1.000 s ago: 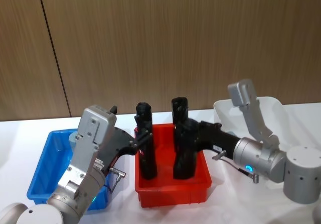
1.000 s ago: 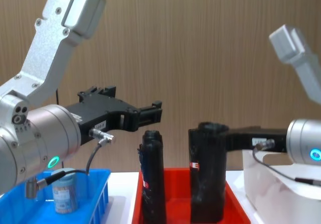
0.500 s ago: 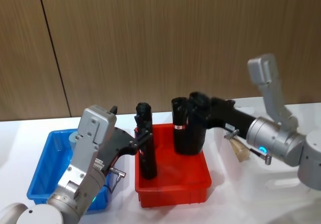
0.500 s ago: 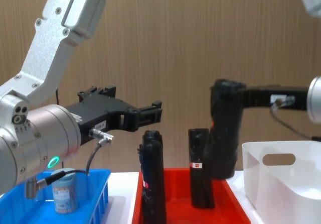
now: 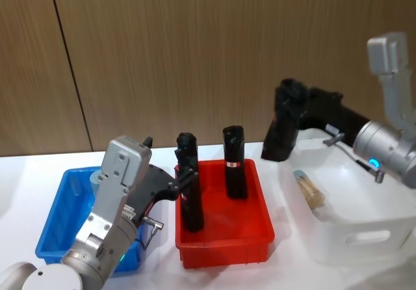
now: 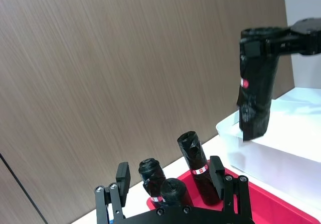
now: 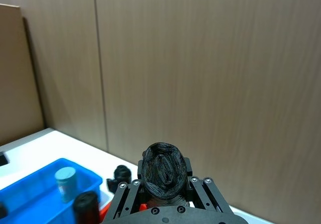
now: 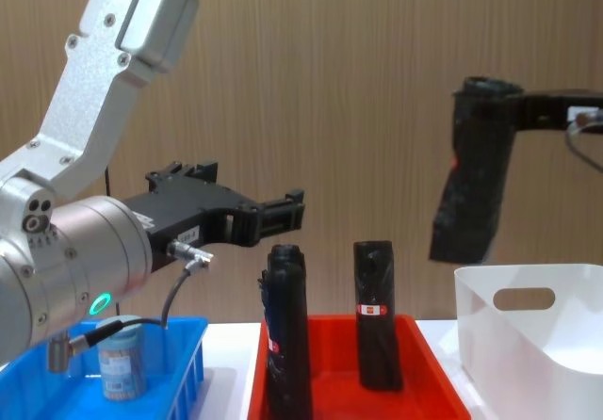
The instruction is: Pick the cotton swabs from the blue box and place them into the white box.
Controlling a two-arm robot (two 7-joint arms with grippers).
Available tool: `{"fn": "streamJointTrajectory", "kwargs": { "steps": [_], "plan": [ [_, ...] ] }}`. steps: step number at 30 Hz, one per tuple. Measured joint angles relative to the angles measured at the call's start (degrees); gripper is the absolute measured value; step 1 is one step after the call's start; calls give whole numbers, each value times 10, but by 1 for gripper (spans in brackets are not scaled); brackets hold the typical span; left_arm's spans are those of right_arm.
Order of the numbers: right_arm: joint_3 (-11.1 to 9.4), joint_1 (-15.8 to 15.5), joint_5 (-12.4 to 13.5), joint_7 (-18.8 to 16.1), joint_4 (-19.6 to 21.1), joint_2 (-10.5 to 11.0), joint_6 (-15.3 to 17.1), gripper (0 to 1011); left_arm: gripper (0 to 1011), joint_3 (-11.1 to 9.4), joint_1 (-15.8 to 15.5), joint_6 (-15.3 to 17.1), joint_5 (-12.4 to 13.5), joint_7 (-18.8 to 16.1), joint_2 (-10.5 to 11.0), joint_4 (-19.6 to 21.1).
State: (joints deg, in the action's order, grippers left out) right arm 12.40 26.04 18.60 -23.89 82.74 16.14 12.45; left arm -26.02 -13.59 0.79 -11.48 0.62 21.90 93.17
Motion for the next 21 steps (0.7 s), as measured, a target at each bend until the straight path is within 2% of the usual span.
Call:
{"fn": "streamJointTrajectory", "kwargs": {
  "steps": [8,21],
  "plan": [
    [-13,9,-15,14,-13,12,-15,366,1003,0,0,0,0,0,0,0],
    [-23,28,-42,27,-77,19,-41,366,1003,0,0,0,0,0,0,0]
  ]
}}
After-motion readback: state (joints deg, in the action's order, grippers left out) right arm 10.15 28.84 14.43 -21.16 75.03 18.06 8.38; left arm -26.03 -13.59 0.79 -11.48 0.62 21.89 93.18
